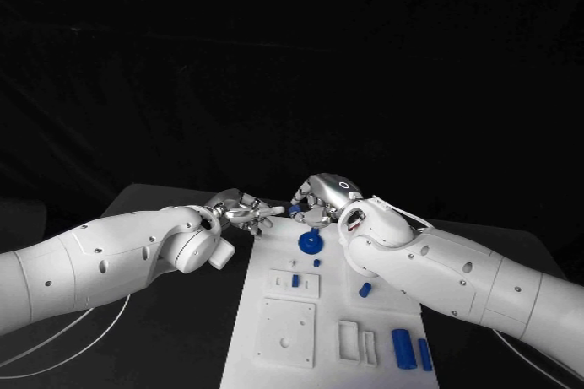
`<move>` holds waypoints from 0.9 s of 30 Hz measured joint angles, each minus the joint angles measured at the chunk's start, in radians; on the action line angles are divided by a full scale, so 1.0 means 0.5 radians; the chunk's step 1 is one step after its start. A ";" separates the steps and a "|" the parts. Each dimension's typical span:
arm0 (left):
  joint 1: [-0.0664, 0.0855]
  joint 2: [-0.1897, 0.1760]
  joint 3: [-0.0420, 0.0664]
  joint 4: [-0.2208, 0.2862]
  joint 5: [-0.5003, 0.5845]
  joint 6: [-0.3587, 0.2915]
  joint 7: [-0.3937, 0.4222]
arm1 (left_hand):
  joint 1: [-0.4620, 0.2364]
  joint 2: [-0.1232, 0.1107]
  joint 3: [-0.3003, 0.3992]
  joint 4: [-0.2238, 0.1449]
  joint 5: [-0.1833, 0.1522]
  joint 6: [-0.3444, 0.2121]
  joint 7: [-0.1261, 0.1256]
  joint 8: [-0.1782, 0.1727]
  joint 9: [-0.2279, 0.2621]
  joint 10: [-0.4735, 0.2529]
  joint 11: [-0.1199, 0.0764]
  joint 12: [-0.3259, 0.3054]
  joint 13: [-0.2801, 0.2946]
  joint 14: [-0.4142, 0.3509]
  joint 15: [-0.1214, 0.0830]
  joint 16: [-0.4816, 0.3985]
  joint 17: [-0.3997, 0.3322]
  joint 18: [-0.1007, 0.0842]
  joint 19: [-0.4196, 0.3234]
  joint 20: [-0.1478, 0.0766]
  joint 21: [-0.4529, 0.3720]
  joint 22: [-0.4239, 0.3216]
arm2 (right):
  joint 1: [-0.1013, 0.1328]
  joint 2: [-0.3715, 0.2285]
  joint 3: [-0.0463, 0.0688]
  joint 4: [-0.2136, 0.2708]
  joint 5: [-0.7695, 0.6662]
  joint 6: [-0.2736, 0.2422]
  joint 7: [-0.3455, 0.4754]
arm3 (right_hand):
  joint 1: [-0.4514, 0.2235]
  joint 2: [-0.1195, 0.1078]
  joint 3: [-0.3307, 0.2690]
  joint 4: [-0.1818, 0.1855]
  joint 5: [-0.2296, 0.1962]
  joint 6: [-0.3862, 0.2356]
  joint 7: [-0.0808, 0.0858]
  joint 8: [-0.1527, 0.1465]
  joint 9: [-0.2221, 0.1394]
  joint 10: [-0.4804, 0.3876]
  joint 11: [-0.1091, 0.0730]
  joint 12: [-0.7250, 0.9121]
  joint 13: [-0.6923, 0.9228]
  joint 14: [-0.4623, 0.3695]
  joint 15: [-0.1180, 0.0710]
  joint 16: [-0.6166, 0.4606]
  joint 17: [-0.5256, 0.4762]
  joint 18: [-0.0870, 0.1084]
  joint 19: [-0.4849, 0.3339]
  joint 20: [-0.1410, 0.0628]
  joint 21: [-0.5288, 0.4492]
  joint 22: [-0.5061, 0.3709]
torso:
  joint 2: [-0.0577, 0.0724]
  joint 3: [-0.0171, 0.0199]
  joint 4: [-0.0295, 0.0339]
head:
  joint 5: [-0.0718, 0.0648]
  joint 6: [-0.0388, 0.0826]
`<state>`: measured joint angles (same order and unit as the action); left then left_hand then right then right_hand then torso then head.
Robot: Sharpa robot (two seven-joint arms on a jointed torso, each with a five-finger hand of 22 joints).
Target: Assemble the parts on the task board
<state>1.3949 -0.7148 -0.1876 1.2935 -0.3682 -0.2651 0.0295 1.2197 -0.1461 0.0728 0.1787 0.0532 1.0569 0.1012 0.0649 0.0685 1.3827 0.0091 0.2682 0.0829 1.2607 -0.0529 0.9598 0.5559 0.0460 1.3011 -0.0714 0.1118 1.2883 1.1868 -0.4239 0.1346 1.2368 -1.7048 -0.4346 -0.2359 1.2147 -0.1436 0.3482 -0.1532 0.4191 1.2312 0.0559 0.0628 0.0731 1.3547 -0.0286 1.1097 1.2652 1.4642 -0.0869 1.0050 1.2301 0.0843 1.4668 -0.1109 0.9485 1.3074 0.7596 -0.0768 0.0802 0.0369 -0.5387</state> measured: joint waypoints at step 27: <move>0.000 0.065 -0.014 -0.021 0.096 0.031 0.020 | -0.159 0.049 0.076 0.133 0.167 0.130 -0.042 0.000 0.132 -0.015 0.000 0.040 0.021 -0.021 0.006 0.073 0.004 0.000 0.000 0.000 -0.008 0.039 | -0.006 0.001 0.003 0.052 0.005 0.008 -0.005 | 0.000 0.000 0.000 0.000 -0.002 -0.004 0.002 -0.002 -0.002 0.000 0.000 0.000 0.000 0.000 0.000 0.000 0.000 0.000 0.000 0.000 0.000 0.000 | -0.005 -0.0004 0.000 | -0.005 -0.011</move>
<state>1.3949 -0.6825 -0.1945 1.2832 -0.3203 -0.2498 0.0394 1.1404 -0.1215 0.1110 0.2451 0.1365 1.1220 0.0802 0.0649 0.1343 1.3754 0.0090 0.2883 0.0932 1.2501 -0.0498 0.9963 0.5581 0.0460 1.3010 -0.0715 0.1080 1.3080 1.1840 -0.4232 0.1361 1.2626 -1.7025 -0.4304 -0.2386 1.2147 -0.1436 0.3481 -0.1532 0.4183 1.2293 0.0568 0.0617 0.0721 1.3547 -0.0285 1.1097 1.2650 1.4643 -0.0867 1.0049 1.2299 0.0844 1.4667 -0.1106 0.9484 1.3074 0.7573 -0.0770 0.0801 0.0342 -0.5444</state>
